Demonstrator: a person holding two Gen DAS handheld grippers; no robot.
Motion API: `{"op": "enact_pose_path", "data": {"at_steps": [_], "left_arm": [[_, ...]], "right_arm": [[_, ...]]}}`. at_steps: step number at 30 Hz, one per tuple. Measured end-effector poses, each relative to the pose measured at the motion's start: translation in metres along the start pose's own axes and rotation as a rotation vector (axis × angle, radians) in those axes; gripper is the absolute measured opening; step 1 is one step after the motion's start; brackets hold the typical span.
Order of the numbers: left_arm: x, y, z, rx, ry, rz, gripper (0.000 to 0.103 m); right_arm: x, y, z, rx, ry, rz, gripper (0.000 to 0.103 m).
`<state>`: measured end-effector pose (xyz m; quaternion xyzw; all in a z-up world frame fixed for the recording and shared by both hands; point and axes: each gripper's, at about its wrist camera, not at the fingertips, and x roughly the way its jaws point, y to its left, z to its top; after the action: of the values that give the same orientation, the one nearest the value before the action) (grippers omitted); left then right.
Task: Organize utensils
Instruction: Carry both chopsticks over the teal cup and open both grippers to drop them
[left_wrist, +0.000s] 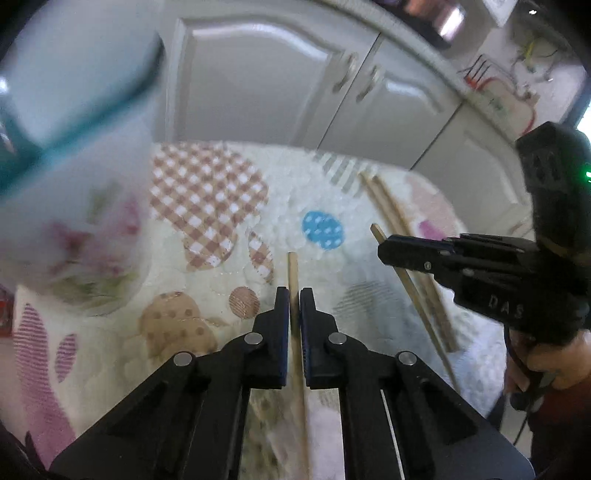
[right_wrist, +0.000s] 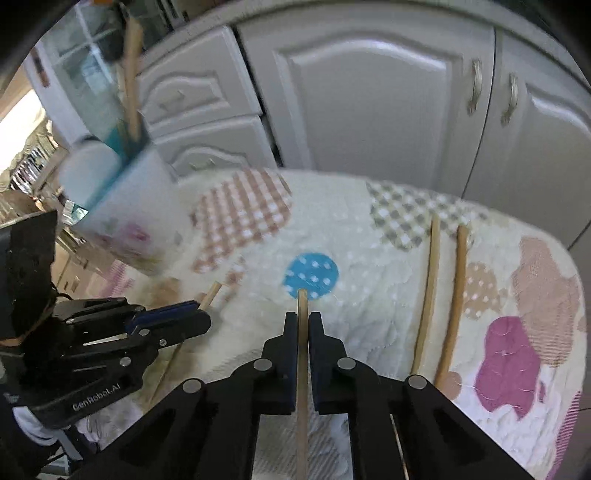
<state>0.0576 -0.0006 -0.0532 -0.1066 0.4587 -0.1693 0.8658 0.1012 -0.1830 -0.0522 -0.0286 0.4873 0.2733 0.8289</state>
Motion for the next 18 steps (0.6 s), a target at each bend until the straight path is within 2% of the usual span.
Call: {"op": "enact_pose_path", "data": {"at_steps": [10, 14, 18], "left_arm": [[-0.109, -0.007, 0.005, 0.023, -0.202, -0.090, 0.004], [-0.145, -0.001, 0.009, 0.020, -0.279, -0.101, 0.004], [-0.166, 0.005, 0.009, 0.018, -0.314, -0.102, 0.004]], "right_arm": [[-0.092, 0.025, 0.011, 0.001, -0.209, 0.123, 0.005], [-0.112, 0.035, 0.017, -0.017, -0.260, 0.125, 0.005], [-0.133, 0.046, 0.023, -0.034, -0.306, 0.144, 0.005]]}}
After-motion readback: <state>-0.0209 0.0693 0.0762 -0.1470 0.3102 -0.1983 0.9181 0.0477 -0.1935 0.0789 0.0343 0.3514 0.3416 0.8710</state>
